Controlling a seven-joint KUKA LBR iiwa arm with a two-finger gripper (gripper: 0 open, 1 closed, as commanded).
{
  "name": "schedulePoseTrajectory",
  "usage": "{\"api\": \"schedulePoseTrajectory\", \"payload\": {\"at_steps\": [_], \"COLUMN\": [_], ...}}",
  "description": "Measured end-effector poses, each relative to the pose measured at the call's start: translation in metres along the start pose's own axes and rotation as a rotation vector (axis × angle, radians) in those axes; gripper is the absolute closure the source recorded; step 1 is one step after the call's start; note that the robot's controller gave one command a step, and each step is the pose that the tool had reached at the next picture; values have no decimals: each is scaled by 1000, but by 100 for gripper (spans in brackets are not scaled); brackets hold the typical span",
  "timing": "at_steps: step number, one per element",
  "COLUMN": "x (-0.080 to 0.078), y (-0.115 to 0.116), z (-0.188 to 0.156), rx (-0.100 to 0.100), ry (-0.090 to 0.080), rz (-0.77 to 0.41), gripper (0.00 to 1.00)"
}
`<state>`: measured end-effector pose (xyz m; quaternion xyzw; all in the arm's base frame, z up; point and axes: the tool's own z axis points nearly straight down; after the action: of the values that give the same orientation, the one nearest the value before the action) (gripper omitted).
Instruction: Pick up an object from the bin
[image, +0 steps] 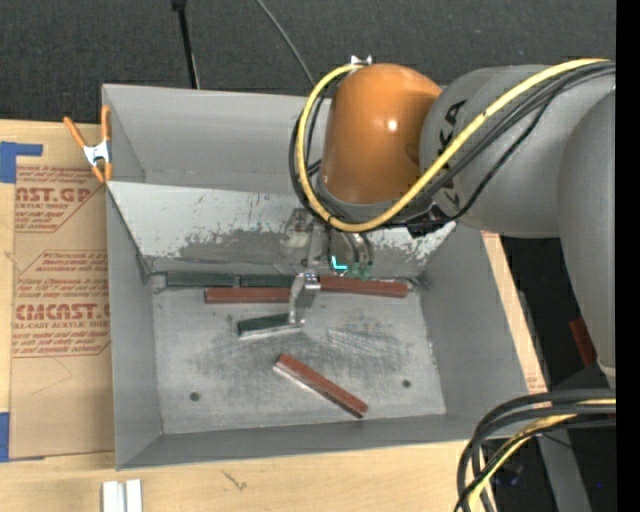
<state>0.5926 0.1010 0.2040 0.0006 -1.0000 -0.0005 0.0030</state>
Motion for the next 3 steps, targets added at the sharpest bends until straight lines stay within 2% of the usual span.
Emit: {"api": "schedulePoseTrajectory", "payload": {"at_steps": [1, 2, 3], "x": [-2, 11, -9], "y": [0, -14, -12], "z": [-5, 59, 122], "rx": [-1, 0, -6], "ry": [-8, -12, -27], "rz": [1, -20, 159], "gripper": [0, 0, 100]}}
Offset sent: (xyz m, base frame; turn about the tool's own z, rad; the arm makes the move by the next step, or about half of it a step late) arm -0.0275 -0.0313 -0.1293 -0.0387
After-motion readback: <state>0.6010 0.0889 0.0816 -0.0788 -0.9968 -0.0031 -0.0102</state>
